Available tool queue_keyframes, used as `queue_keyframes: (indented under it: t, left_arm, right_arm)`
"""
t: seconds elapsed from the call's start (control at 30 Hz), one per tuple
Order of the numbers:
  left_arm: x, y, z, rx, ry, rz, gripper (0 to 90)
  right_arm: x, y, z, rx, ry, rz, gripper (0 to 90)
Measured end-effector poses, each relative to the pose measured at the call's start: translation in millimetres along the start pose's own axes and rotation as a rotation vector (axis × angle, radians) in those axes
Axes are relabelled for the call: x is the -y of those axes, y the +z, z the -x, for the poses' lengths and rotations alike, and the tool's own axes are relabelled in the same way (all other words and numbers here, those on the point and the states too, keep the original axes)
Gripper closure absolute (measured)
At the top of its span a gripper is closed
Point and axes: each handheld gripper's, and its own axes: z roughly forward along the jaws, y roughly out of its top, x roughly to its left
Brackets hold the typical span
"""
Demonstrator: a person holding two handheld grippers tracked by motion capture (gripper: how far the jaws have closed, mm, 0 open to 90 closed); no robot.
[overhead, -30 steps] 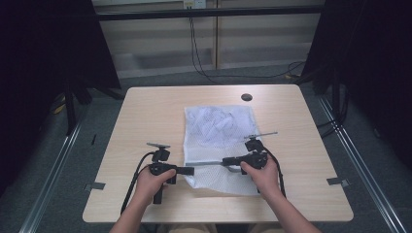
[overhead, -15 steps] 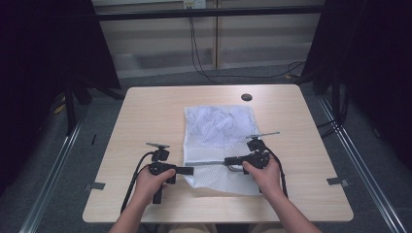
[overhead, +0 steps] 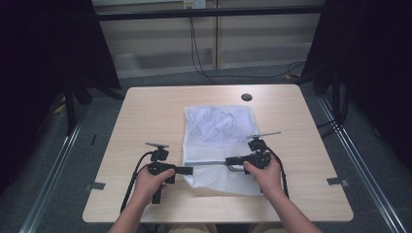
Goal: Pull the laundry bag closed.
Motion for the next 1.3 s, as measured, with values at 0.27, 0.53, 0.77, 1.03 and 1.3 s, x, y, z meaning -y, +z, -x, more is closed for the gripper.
queue_keyframes:
  t: [0.27, 0.53, 0.77, 1.03, 1.3]
  left_arm:
    - [-0.4, -0.6, 0.6, 0.007, -0.013, 0.005, 87.7]
    - [-0.6, -1.5, -0.9, 0.004, -0.01, -0.001, 87.6]
    - [-0.6, -2.7, -0.7, 0.009, -0.02, 0.008, 87.6]
    - [-0.5, -3.8, -0.5, 0.014, -0.007, 0.002, 87.6]
    - [-0.3, -3.7, -0.8, 0.008, 0.001, -0.002, 87.6]
  right_arm:
    - [-0.6, -1.3, -0.1, -0.006, 0.0, 0.001, 86.6]
    - [-0.9, -2.7, 1.3, 0.0, -0.003, 0.002, 86.6]
    - [-0.5, -5.1, 3.1, 0.0, 0.003, 0.004, 86.7]
    - [-0.1, -9.0, 3.2, -0.002, 0.006, 0.013, 86.6]
    - [1.0, -10.2, 3.5, 0.001, 0.004, 0.01, 86.7]
